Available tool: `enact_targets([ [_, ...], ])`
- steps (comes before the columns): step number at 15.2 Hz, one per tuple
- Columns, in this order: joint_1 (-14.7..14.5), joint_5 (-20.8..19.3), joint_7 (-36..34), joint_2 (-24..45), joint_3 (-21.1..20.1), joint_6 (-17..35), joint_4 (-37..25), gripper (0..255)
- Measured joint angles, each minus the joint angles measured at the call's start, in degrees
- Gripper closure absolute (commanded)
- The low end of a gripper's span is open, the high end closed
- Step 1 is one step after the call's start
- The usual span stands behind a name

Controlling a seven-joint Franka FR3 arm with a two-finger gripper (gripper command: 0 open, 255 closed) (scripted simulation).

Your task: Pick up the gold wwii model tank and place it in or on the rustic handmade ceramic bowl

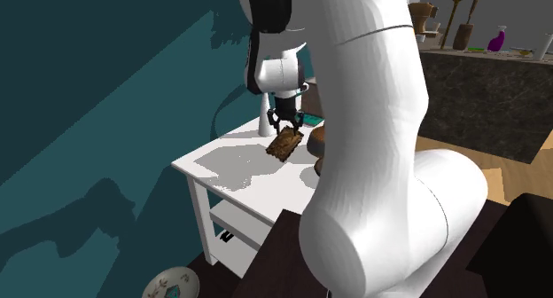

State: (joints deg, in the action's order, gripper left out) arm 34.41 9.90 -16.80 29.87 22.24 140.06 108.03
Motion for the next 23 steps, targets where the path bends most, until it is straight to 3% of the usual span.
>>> enact_targets([
  [6, 5.17, 0.54, 7.44, -2.99, 1.35, 1.49, 4.11, 255],
  [15, 14.36, 2.47, 19.52, -3.97, 2.74, 1.53, 4.87, 255],
  [23, 16.62, 4.87, 22.0, -0.01, 1.18, 4.73, 4.25, 255],
])
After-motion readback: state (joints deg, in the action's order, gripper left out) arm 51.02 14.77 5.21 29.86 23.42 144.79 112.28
